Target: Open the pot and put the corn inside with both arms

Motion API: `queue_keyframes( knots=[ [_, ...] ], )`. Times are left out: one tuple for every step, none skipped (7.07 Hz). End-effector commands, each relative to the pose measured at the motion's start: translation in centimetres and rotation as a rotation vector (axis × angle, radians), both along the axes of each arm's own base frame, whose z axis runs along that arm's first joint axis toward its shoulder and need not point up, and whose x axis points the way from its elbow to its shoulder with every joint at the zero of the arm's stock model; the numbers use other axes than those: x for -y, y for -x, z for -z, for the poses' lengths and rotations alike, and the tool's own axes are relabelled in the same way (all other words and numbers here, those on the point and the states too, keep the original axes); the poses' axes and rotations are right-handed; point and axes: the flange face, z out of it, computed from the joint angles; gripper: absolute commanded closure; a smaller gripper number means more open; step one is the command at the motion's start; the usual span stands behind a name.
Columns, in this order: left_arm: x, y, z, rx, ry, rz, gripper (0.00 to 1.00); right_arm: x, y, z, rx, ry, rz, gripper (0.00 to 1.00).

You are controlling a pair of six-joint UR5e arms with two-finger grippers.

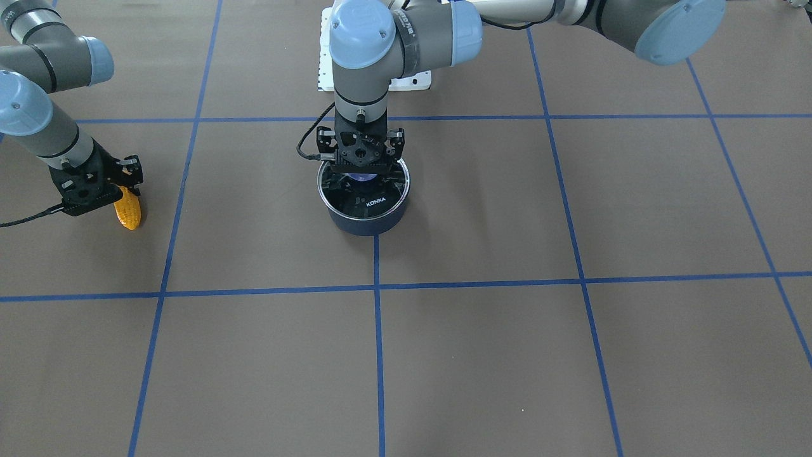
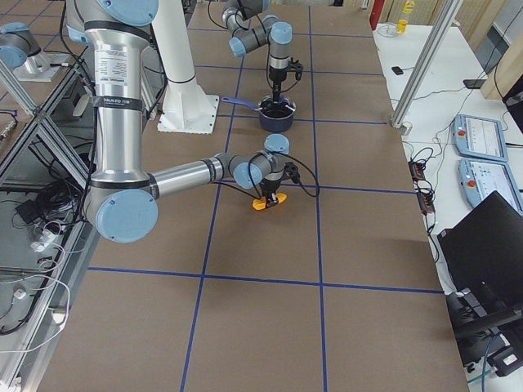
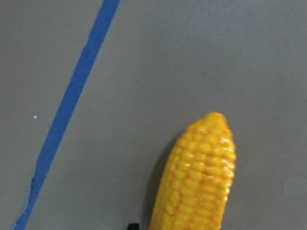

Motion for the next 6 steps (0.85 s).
queue_keyframes(
  knots=[
    [0.4, 0.2, 0.0, 0.000, 0.001, 0.005, 0.30, 0.4, -0.7, 0.4, 0.002, 0.001, -0.013, 0.74],
    [0.7, 0.5, 0.1, -0.002, 0.002, 0.009, 0.33, 0.6, -1.1, 0.8, 0.020, 0.010, -0.015, 0.74],
    [1.0, 0.9, 0.2, -0.005, 0.002, 0.014, 0.36, 1.3, -1.3, 1.7, 0.039, 0.011, -0.021, 0.74],
    [1.5, 1.4, 0.4, -0.010, 0.005, 0.019, 0.36, 2.4, -0.4, 4.0, 0.048, 0.012, -0.023, 0.74],
    [2.3, 2.9, 1.1, -0.025, -0.001, 0.037, 0.36, 4.2, 1.3, 9.1, 0.054, 0.007, -0.022, 0.74],
    [3.5, 4.8, 1.6, -0.050, 0.015, 0.040, 0.36, 4.3, 2.5, 14.0, 0.061, 0.005, -0.013, 0.74]
  ],
)
